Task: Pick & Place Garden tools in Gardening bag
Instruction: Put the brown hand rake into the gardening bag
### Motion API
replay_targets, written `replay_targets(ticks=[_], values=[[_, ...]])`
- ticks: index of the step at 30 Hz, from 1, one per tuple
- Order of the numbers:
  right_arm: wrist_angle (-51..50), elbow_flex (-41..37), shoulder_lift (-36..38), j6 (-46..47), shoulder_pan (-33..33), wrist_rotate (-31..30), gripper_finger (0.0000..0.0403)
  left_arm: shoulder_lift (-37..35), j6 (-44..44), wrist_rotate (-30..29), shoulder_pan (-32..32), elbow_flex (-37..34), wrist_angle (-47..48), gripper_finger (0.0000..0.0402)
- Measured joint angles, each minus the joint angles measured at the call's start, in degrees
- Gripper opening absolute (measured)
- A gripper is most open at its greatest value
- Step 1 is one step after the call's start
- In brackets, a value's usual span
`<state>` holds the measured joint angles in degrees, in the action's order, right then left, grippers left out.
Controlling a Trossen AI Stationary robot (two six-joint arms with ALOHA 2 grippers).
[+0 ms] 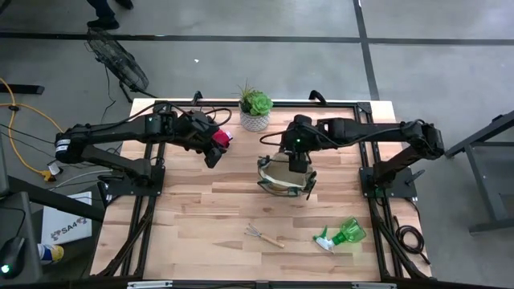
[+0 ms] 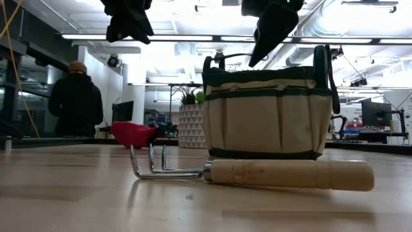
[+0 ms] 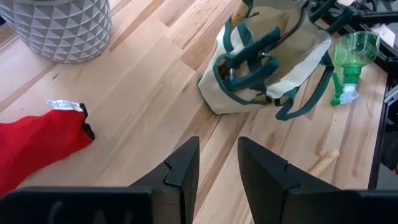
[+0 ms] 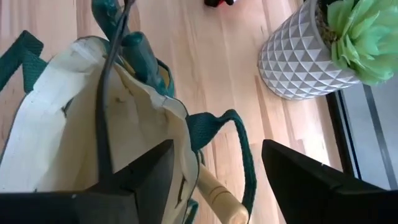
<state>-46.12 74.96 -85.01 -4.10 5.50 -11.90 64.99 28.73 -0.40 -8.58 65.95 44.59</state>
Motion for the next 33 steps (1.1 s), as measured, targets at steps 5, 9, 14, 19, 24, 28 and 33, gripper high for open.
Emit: replay_targets(ticks=[5, 9, 14, 19, 24, 28, 33], values=[[-0.4, 0.0, 0.4, 3.3, 0.0, 0.0, 0.0235, 0.0, -0.8, 0.4, 0.0, 0.0, 0.6, 0.0106], [-1.0, 0.0, 2.1, 8.0, 0.0, 0.1, 0.0236, 0.0, -4.3, 3.8, 0.0, 0.0, 0.5, 0.0106], [-2.6, 0.0, 6.1, 16.7, 0.0, 0.3, 0.0236, 0.0, -6.0, 6.1, 0.0, 0.0, 0.5, 0.0106], [-6.7, 0.0, 11.4, 29.9, 0.0, 2.6, 0.0236, 0.1, -1.3, 5.8, 0.9, 0.0, 0.5, 0.0106], [-11.9, 0.0, 15.8, 38.1, -1.5, 4.5, 0.0236, 2.5, -0.7, 4.6, 5.8, 0.0, -0.1, 0.0106], [-14.7, 0.0, 17.8, 39.0, -4.8, 4.4, 0.0236, 5.9, -6.6, 4.4, 11.4, -0.1, -1.1, 0.0106], [-17.3, 0.0, 19.2, 42.0, -9.4, 4.0, 0.0236, 11.4, -14.8, 4.4, 18.0, 0.0, -6.4, 0.0106]])
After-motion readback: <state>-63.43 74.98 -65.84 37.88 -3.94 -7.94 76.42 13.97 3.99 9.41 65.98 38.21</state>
